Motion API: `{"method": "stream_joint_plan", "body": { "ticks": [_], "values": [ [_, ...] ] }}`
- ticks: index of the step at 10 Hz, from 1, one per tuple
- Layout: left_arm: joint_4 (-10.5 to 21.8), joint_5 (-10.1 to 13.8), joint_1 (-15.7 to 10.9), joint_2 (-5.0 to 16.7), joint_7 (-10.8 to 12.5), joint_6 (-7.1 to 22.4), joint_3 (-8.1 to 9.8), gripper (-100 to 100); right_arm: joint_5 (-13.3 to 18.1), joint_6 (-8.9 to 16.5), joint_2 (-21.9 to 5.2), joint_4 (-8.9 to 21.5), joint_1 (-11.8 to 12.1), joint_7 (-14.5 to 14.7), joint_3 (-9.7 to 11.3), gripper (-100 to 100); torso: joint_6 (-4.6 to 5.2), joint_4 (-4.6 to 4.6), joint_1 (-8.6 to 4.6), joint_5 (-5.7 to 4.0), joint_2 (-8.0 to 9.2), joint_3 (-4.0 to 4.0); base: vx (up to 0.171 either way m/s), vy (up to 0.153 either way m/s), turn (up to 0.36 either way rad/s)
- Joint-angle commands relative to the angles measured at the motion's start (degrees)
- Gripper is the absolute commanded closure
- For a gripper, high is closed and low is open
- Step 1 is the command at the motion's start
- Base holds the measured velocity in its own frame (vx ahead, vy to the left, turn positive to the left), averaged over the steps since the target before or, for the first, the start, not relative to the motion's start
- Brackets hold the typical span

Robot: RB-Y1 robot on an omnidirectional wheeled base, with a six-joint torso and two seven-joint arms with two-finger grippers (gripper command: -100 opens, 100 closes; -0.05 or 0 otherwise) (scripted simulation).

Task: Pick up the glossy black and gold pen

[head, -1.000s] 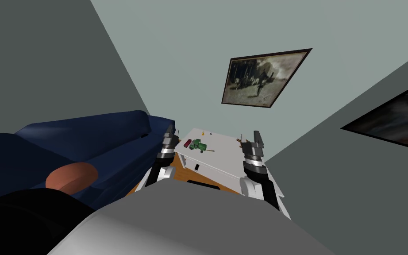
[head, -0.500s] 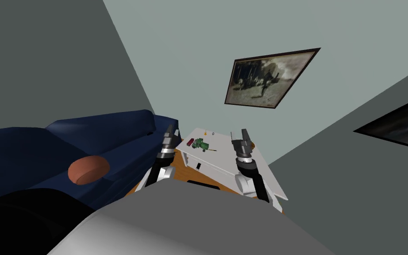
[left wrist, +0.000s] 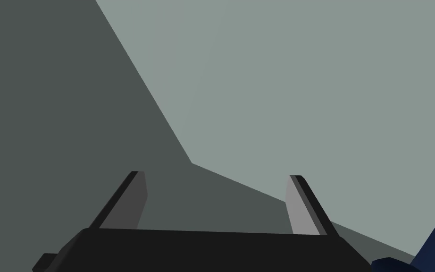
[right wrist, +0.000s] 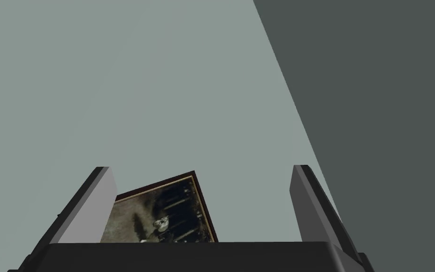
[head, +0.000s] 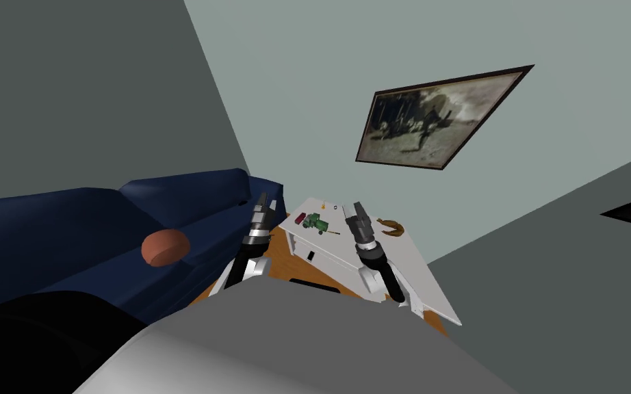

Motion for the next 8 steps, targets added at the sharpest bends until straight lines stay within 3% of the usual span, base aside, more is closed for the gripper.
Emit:
{"method": "stream_joint_plan", "body": {
  "ticks": [1,2,4,5,6,7,8],
  "values": [
    [0.0,0.0,0.0,0.0,0.0,0.0,0.0,0,1.06,-1.22,-2.86,2.19,-1.87,-0.75,2.78,-100,0.0,0.0,0.0,0.0,0.0,0.0,-0.01,0.02,0.159],
    [0.0,0.0,-0.01,0.0,0.0,0.0,0.0,0,1.06,-1.22,-3.46,2.19,-1.87,-0.75,2.78,-100,-0.03,0.0,0.01,0.0,-0.02,-0.01,-0.009,0.012,0.088],
    [0.0,0.0,-0.01,0.0,0.0,0.0,0.0,0,3.14,-2.48,-7.45,5.93,-5.27,-1.55,6.83,-100,-0.03,-0.01,0.0,0.0,-0.02,-0.01,-0.013,0.025,0.241],
    [0.0,0.0,-0.01,0.0,0.0,0.0,-0.01,0,3.14,-2.48,-8.79,6.63,-5.34,-1.55,7.76,-100,-0.04,0.0,0.04,0.01,-0.02,-0.01,-0.007,0.017,0.129],
    [0.0,0.0,0.0,0.0,0.0,0.0,0.0,0,4.23,-2.95,-10.75,8.82,-7.01,-1.85,9.89,-100,0.0,-0.01,0.0,0.0,-0.04,-0.02,-0.001,0.023,0.193],
    [0.0,0.0,0.0,0.0,0.0,0.0,0.0,0,4.23,-2.95,-11.55,9.06,-7.01,-1.85,10.34,-100,-0.03,-0.01,0.02,0.0,-0.06,-0.03,0.001,0.018,0.134],
    [0.0,0.0,0.0,0.0,0.0,0.0,0.0,0,5.36,-3.3,-13.62,11.62,-8.63,-2.07,12.76,-100,0.01,-0.01,0.0,0.0,-0.06,-0.03,0.003,0.024,0.258]
  ]
}}
